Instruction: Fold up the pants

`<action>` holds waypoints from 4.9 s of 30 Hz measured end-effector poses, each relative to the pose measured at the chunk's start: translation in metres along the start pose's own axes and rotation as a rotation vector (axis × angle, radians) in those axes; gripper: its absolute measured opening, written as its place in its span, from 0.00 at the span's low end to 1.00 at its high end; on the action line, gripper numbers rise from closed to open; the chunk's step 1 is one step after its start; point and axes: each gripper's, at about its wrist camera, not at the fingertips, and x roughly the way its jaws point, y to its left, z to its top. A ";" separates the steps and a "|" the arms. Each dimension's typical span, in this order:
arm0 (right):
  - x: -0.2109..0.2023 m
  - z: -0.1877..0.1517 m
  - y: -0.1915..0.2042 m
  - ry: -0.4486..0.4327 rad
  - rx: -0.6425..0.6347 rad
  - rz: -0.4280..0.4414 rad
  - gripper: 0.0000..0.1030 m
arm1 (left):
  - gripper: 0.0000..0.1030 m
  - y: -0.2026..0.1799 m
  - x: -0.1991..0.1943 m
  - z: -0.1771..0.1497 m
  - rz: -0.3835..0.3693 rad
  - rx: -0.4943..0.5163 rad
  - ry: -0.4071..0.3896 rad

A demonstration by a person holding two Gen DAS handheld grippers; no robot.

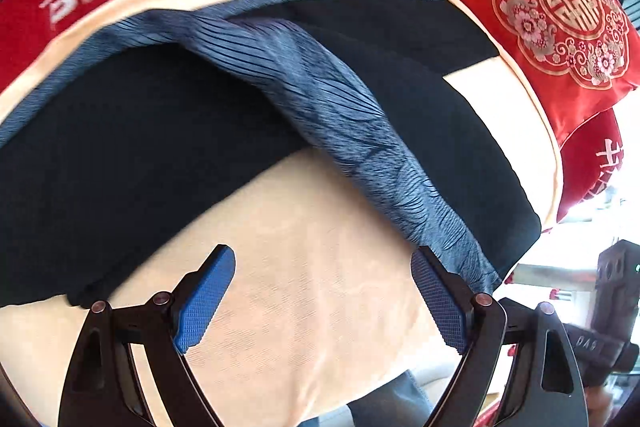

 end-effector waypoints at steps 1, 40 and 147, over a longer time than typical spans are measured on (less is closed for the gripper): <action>0.003 0.002 -0.004 0.004 0.008 0.026 0.58 | 0.88 -0.006 0.006 0.003 -0.006 -0.006 0.015; -0.049 0.355 0.166 -0.045 -0.492 0.100 0.23 | 0.85 -0.035 -0.039 0.182 0.205 -0.095 -0.264; 0.117 0.078 0.274 0.075 -0.746 -0.191 0.35 | 1.00 0.240 -0.044 -0.017 0.275 -0.251 -0.164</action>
